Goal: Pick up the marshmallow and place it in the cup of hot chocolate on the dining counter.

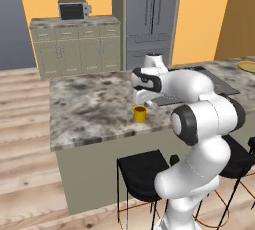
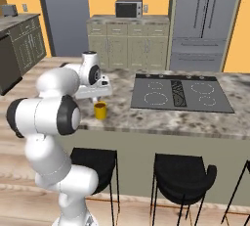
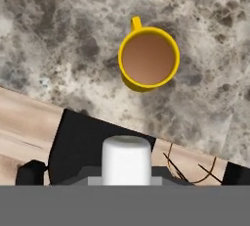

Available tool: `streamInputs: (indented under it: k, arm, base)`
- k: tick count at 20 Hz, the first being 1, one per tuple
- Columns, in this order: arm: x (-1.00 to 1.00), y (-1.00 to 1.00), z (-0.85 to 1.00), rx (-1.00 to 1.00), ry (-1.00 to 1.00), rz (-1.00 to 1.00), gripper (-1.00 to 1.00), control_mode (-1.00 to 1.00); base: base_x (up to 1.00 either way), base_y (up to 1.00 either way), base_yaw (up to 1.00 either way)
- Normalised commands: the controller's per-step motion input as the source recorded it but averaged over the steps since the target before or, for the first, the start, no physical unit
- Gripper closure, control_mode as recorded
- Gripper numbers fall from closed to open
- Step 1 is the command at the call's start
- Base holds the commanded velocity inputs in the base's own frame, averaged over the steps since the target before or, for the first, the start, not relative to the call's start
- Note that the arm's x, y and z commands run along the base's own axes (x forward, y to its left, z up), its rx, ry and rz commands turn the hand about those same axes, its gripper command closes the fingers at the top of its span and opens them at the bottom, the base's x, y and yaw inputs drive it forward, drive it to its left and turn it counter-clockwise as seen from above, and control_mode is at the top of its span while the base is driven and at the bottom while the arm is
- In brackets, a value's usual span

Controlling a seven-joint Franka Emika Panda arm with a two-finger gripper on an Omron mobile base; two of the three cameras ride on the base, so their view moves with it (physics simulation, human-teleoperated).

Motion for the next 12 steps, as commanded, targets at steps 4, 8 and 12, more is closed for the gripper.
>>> streamInputs:
  k: [4, 8, 12]
  arm:
    - [0.39, 0.04, -0.27, 0.00, 0.00, 0.00, 1.00, -1.00]
    - [0.41, 0.07, -0.27, 0.00, 0.00, 0.00, 1.00, -1.00]
    - [0.44, 0.06, -0.23, 0.00, 0.01, 0.00, 1.00, -1.00]
  base:
    - [0.00, 0.00, 0.00]
    - [0.00, 0.00, 0.00]
    - [0.00, 0.00, 0.00]
